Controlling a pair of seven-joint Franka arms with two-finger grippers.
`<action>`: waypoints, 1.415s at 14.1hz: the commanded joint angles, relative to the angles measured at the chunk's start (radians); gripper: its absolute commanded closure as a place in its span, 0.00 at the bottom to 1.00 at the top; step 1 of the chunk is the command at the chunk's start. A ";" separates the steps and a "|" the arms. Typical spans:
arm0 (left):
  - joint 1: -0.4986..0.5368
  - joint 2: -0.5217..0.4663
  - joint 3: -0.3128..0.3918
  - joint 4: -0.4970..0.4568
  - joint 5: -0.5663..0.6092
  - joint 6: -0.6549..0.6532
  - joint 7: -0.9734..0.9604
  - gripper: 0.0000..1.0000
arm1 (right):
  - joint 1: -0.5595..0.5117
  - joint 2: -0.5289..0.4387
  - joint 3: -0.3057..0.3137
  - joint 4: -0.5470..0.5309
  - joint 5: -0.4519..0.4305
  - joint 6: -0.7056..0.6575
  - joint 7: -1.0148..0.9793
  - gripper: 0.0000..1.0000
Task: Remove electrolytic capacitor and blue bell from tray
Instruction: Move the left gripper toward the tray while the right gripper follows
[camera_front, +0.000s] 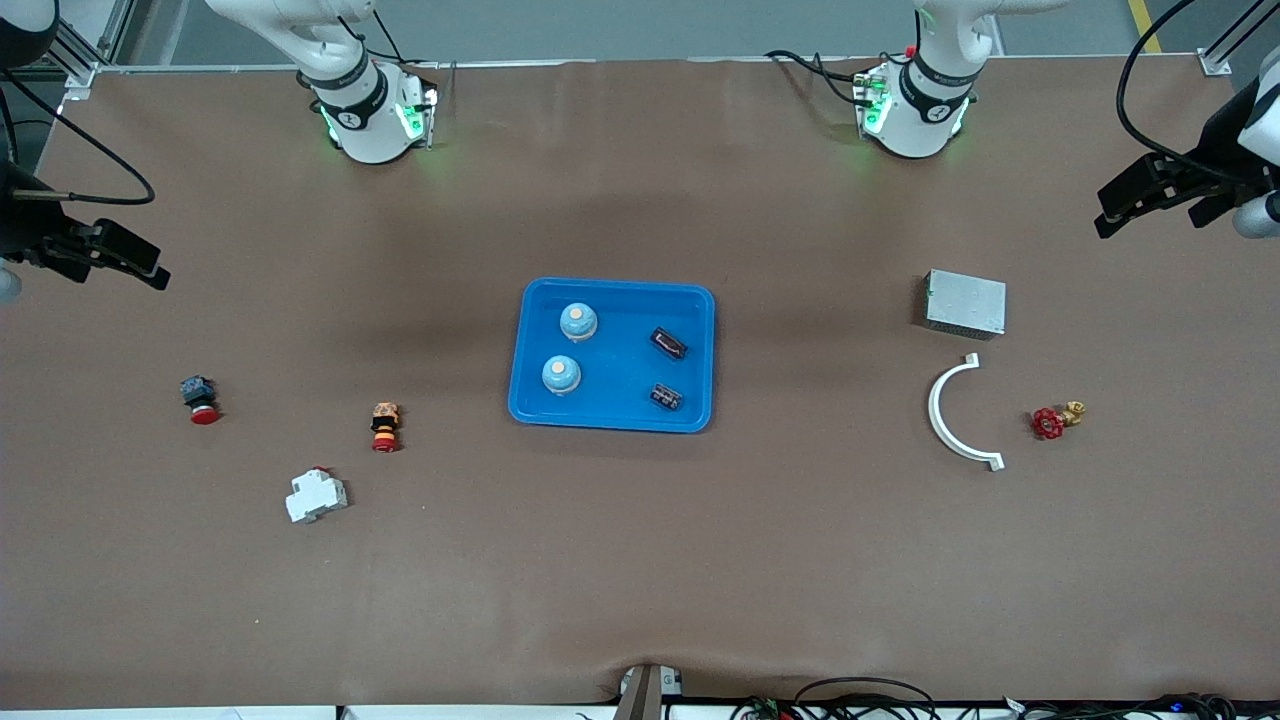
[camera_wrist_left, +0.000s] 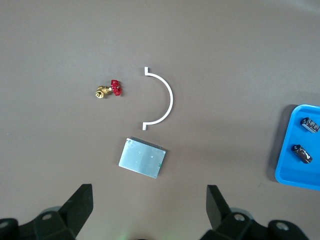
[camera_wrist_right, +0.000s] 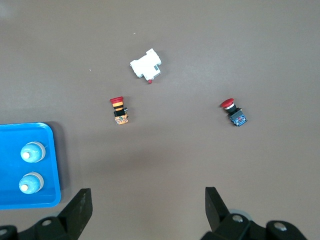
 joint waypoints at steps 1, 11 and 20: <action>0.002 0.001 0.000 0.025 -0.003 -0.025 0.012 0.00 | -0.008 0.009 0.009 0.025 -0.008 -0.017 -0.005 0.00; -0.044 0.162 -0.046 0.114 -0.026 -0.025 -0.011 0.00 | 0.009 0.009 0.012 0.025 0.001 -0.039 0.012 0.00; -0.226 0.362 -0.071 0.116 -0.028 0.139 -0.423 0.00 | 0.117 0.011 0.012 0.005 0.067 -0.048 0.187 0.00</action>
